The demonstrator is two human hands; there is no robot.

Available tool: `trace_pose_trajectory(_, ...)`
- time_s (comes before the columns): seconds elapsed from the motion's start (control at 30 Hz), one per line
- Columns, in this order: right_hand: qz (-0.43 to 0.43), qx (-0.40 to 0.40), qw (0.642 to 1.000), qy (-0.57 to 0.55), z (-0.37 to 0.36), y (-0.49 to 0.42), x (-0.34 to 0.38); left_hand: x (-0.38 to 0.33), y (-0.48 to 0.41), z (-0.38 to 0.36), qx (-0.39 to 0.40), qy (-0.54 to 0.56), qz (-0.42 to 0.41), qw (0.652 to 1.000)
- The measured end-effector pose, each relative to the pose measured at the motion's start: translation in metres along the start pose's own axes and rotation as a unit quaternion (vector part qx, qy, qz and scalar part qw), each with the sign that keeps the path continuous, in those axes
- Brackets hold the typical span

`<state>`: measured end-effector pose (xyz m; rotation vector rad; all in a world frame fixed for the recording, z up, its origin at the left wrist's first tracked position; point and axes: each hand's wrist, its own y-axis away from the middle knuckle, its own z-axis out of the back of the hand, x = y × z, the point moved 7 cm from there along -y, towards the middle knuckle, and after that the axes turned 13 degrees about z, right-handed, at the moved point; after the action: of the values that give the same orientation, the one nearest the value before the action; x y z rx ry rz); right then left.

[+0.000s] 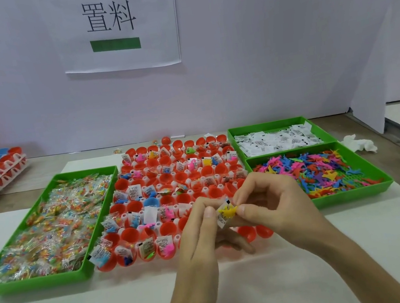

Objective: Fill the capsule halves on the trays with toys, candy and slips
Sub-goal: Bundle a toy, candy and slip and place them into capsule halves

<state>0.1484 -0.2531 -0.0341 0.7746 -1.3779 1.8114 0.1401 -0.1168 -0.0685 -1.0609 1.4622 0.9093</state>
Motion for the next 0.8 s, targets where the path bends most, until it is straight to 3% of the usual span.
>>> trace_pose_trajectory(0.33,0.036,0.036,0.998,0.023,0.001,0.000,0.004,-0.007,0.002,0.003,-0.033,-0.058,-0.039,0.997)
trace_pose_trajectory(0.6,0.044,0.077,0.994,0.061,0.002,0.002,0.009,-0.011,0.004,0.002,-0.004,-0.067,-0.035,0.997)
trace_pose_trajectory(0.8,0.045,0.111,0.989,0.090,-0.001,0.003,0.009,-0.013,0.001,0.006,0.023,-0.139,-0.017,0.990)
